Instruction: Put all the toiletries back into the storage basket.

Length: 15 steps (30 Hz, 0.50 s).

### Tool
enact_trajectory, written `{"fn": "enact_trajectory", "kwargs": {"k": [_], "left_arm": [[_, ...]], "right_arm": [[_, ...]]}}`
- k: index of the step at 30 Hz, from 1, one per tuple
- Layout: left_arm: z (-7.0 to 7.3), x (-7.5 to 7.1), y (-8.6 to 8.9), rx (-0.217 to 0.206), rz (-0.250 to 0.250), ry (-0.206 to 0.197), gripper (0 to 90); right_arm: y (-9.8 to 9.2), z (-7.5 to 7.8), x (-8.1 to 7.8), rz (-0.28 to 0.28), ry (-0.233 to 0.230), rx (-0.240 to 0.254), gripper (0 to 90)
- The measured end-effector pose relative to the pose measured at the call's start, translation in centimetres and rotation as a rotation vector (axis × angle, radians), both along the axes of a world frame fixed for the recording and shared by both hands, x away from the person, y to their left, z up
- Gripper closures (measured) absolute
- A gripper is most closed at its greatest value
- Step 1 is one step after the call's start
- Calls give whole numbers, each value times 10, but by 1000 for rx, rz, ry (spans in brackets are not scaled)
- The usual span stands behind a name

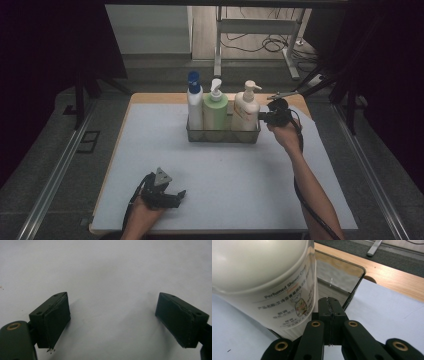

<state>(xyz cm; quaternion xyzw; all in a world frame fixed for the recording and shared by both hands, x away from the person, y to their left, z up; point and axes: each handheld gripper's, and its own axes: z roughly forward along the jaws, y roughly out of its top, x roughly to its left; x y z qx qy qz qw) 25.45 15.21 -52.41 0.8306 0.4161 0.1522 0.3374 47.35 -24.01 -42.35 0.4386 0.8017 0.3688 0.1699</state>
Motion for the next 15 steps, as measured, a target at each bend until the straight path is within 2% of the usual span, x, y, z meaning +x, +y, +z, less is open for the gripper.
{"fn": "enact_trajectory", "kwargs": {"k": [15], "left_arm": [[0, 0, 0, 2, -2, 1, 122]], "right_arm": [[3, -17, 9, -2, 30, 4, 891]]}}
